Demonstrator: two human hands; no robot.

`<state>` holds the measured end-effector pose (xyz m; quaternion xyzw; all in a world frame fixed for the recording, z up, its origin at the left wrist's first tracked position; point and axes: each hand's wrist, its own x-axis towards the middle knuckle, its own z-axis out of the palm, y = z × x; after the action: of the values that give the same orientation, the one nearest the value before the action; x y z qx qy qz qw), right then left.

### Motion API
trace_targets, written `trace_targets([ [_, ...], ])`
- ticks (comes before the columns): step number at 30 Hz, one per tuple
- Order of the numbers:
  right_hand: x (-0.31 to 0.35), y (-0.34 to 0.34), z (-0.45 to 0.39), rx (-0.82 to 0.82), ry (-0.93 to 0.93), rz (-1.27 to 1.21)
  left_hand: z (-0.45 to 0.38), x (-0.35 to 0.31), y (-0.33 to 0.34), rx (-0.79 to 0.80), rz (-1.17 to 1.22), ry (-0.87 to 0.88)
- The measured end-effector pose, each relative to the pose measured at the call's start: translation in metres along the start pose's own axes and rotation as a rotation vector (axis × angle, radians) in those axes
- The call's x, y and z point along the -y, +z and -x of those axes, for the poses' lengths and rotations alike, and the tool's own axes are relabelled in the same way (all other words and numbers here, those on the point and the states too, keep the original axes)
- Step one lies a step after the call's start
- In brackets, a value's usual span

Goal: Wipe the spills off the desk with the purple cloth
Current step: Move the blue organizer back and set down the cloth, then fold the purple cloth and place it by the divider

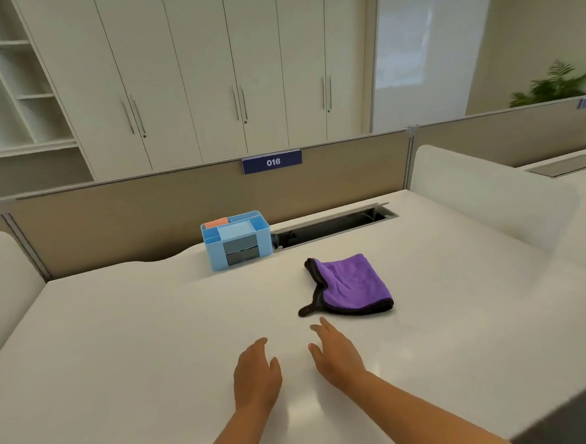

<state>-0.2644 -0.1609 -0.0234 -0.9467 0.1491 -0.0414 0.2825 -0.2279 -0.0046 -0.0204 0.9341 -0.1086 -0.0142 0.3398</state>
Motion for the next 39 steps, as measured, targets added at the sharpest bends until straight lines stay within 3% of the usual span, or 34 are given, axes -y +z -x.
trace_targets([
  [9, -0.053, -0.049, 0.065, -0.116, 0.130, 0.032, 0.042, -0.027, 0.019, -0.014, 0.081, -0.032],
  [20, -0.103, -0.097, 0.036, -0.193, 0.242, -0.039, -0.004, -0.084, 0.050, 0.014, -0.022, -0.152],
  [30, -0.182, -0.137, -0.078, -0.125, 0.261, -0.146, -0.111, -0.142, 0.108, -0.138, -0.042, -0.345],
  [34, -0.193, -0.148, -0.123, -0.059, 0.231, -0.124, -0.149, -0.152, 0.118, -0.066, -0.193, -0.406],
  [39, -0.190, -0.139, -0.173, 0.123, 0.168, -0.053, -0.173, -0.157, 0.133, 0.040, -0.141, -0.600],
])
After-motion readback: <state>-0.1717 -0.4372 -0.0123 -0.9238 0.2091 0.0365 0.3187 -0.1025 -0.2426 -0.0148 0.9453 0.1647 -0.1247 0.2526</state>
